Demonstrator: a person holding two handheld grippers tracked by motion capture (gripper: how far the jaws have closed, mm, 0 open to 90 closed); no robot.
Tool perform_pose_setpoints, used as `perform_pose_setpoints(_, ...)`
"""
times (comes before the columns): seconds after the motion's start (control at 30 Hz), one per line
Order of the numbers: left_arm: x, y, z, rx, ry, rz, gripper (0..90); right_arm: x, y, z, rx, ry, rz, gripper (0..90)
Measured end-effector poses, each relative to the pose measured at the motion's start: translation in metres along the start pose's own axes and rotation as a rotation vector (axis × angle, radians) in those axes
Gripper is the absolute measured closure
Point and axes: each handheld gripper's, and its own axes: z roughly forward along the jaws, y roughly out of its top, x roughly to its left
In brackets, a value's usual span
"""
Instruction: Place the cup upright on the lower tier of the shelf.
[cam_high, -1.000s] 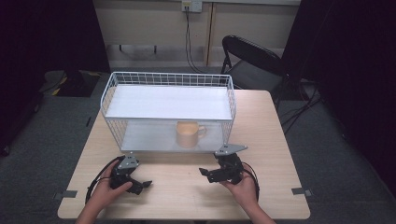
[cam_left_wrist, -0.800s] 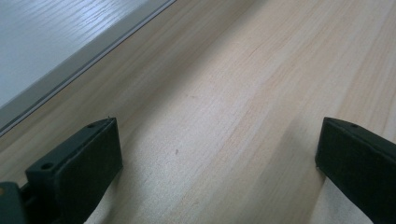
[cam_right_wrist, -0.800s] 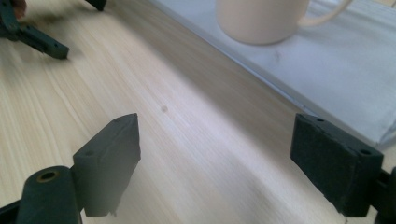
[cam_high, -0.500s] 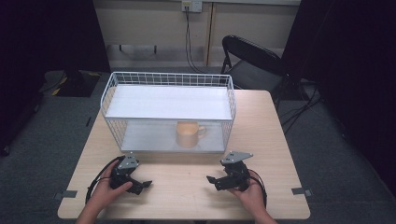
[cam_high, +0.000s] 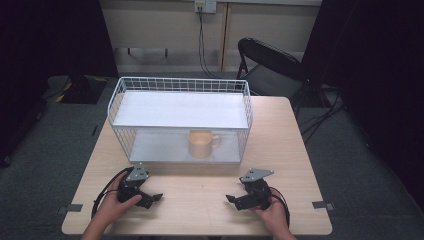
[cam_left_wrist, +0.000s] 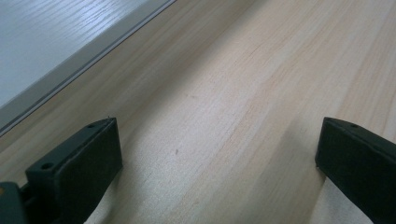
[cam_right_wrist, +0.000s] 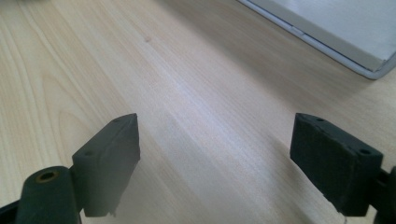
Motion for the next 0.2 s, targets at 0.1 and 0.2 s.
perform_pose_setpoints(0.1, 0.0, -0.0001, 0.0002, -0.003, 0.001, -0.001, 0.0, 0.0009, -0.0002, 0.0018, 0.006, 0.014, -0.004, 15.5)
perform_pose_setpoints(0.2, 0.0, 0.0, 0.0, -0.001, 0.0, 0.0, 0.0, 0.0031, 0.0033, 0.0035, 0.014, 0.018, -0.022, 15.4)
